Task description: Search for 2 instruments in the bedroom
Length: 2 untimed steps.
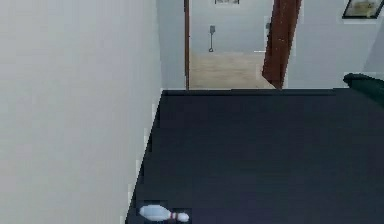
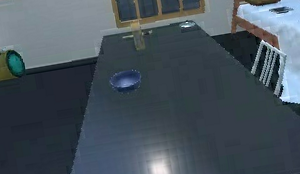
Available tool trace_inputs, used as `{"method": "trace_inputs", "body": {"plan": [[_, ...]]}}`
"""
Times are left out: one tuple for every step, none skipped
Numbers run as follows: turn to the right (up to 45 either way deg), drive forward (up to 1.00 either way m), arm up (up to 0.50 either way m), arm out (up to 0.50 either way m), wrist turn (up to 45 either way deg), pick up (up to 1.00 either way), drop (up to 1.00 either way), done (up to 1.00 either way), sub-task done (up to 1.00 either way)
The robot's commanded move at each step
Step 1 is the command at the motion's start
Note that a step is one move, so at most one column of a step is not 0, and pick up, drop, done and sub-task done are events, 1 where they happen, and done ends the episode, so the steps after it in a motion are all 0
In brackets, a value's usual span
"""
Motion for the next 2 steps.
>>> {"method": "trace_inputs", "body": {"plan": [[6.0, 0.0, 0.0, 0.0, 0.0, 0.0, 0.0, 0.0, 0.0], [0.0, 0.4, 0.0, 0.0, 0.0, 0.0, 0.0, 0.0, 0.0]]}}
